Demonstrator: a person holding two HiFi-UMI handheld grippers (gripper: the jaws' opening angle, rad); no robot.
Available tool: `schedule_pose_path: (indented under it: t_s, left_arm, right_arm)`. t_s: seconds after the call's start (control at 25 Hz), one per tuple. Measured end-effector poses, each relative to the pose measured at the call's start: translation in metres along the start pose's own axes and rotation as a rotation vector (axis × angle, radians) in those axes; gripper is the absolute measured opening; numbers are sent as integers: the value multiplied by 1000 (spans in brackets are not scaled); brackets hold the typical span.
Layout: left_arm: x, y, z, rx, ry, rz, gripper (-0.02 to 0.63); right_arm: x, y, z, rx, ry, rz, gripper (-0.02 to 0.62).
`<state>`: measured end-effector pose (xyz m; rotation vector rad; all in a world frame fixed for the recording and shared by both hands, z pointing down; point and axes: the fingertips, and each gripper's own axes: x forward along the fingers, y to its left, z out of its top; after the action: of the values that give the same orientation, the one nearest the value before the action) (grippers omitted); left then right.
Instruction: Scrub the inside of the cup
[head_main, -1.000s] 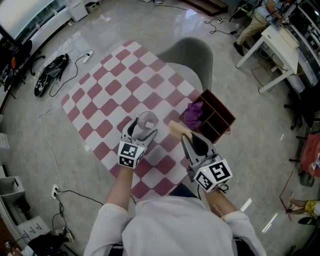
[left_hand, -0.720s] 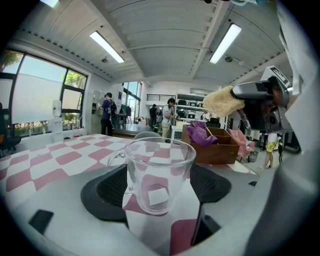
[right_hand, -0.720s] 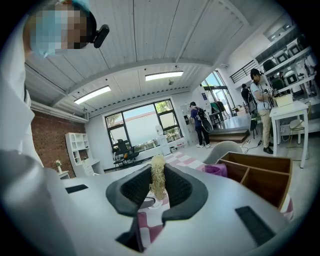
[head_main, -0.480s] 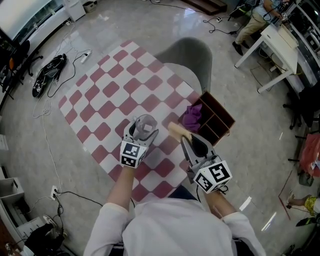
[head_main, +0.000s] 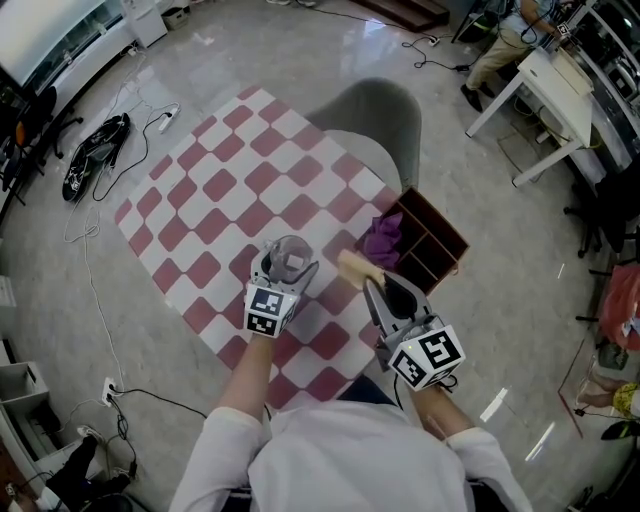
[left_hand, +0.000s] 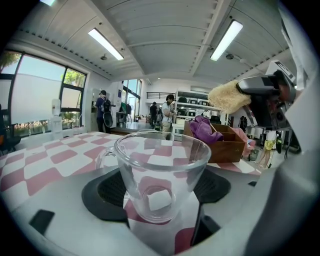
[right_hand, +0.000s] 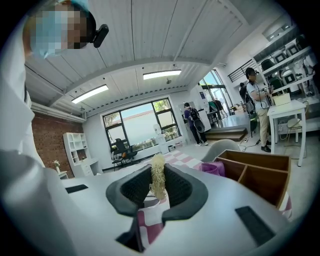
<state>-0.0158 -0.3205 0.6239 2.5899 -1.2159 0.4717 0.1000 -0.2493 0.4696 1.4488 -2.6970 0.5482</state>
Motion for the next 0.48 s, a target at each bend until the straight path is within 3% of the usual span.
schedule_pose_path:
  t_s: [0.48]
  left_arm:
    - [-5, -9, -1, 25, 62, -25, 373]
  right_arm:
    - [-13, 4, 6, -15, -14, -6, 87]
